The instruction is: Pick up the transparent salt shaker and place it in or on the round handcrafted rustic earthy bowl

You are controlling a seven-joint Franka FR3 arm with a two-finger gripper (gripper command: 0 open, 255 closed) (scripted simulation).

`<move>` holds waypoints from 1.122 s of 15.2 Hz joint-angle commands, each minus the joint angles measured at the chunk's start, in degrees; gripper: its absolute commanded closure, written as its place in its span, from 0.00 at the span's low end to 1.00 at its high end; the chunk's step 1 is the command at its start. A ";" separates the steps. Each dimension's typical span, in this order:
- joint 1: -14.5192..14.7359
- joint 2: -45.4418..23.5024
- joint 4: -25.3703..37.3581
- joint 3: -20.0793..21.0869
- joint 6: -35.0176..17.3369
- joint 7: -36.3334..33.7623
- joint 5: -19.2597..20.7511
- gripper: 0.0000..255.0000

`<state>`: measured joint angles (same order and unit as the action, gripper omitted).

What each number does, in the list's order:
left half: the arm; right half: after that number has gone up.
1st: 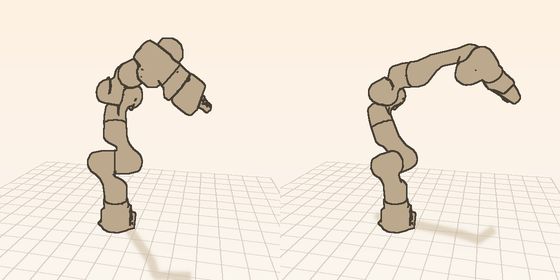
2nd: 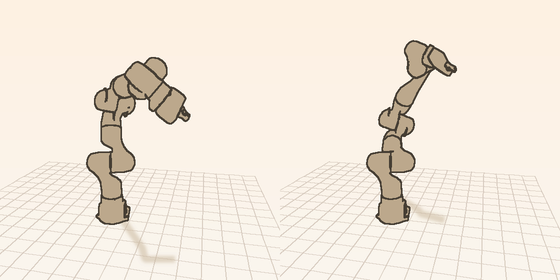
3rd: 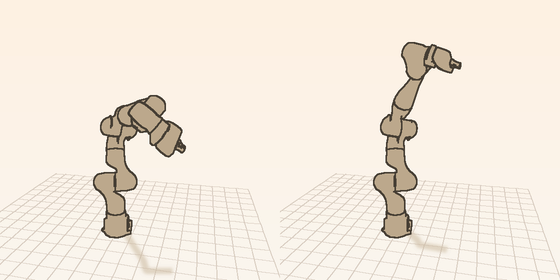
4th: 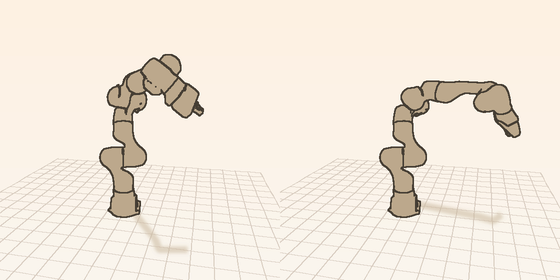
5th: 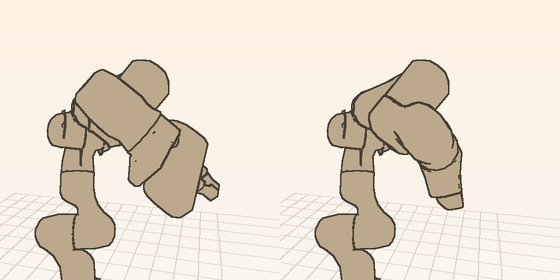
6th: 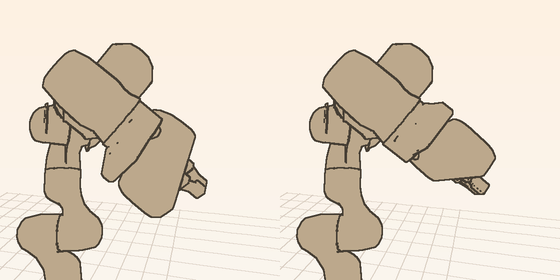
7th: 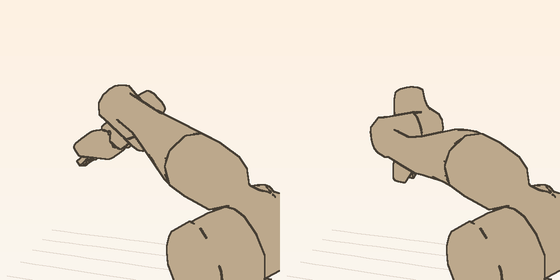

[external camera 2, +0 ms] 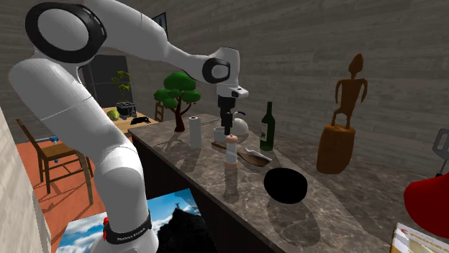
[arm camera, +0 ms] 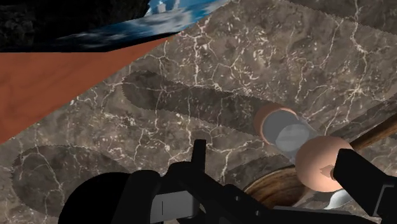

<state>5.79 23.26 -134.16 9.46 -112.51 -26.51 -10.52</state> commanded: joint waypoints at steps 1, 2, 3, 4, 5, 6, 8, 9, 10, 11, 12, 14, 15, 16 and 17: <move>0.52 -3.33 0.98 1.39 -3.06 -1.70 -0.64 0.00; 0.75 -5.13 1.74 2.03 -4.43 -2.53 -0.81 0.00; 0.96 -6.96 2.58 2.65 -5.76 -3.37 -0.92 0.00; 1.17 -8.82 3.48 3.27 -7.05 -4.22 -0.96 0.00; 1.38 -10.72 4.47 3.86 -8.30 -5.09 -0.93 0.00; 1.58 -12.63 5.52 4.42 -9.49 -5.98 -0.84 0.00; 2.02 -16.54 7.85 5.47 -11.73 -7.81 -0.42 0.00; 2.09 -16.92 8.09 5.54 -11.94 -8.00 -0.37 0.00; 2.14 -17.30 7.70 5.63 -12.71 -8.03 -0.34 0.00; 2.19 -17.70 7.33 5.71 -13.48 -8.06 -0.32 0.00; 2.25 -18.10 6.97 5.80 -14.25 -8.10 -0.29 0.00; 2.35 -18.95 6.28 5.96 -15.79 -8.19 -0.22 0.00; 2.40 -19.39 5.96 6.04 -16.56 -8.23 -0.17 0.00; 2.48 -20.11 5.47 6.17 -17.77 -8.31 -0.10 0.00; 2.48 -20.10 5.46 6.17 -17.77 -8.31 -0.10 0.00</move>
<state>8.26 3.37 -128.36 15.61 -129.70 -34.88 -10.60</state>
